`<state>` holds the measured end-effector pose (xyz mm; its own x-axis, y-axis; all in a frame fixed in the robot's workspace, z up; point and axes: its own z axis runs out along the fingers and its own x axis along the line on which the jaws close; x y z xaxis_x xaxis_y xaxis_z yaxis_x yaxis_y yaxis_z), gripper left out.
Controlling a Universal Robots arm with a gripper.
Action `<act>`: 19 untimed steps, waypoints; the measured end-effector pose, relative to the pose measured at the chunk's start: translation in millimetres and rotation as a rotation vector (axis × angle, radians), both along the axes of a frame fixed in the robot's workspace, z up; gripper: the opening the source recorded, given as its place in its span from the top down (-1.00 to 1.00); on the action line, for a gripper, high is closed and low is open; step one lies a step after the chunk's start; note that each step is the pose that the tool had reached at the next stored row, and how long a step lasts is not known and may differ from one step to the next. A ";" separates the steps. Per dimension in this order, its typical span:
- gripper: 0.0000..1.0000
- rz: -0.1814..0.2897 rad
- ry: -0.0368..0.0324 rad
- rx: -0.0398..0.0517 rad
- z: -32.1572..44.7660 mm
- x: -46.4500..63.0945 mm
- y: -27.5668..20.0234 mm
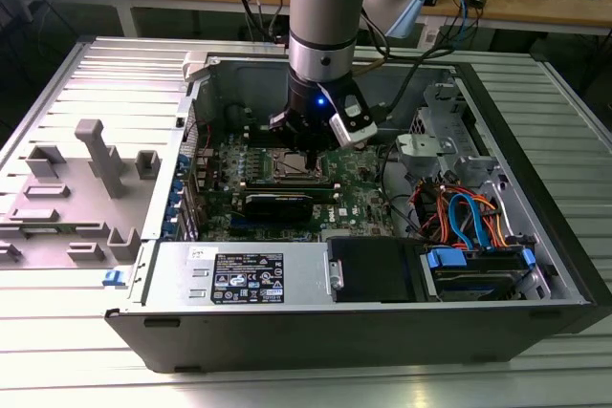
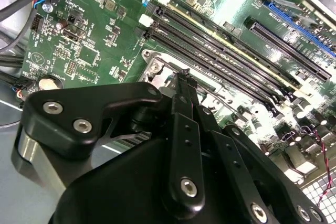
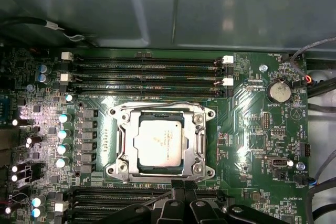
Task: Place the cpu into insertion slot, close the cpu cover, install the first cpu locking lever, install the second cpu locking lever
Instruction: 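Install the second cpu locking lever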
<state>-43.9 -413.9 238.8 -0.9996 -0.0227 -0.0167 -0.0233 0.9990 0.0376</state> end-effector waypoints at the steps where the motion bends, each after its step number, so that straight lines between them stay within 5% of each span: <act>1: 0.79 0.000 0.0000 0.0000 0.0 0.0 -0.1; 11: 0.79 0.000 0.0001 0.0000 0.0 0.0 -0.8; 14: 0.79 0.007 0.0000 0.0019 0.9 -15.1 -8.5; 19: 0.79 0.012 0.0000 0.0025 0.9 -21.3 -9.9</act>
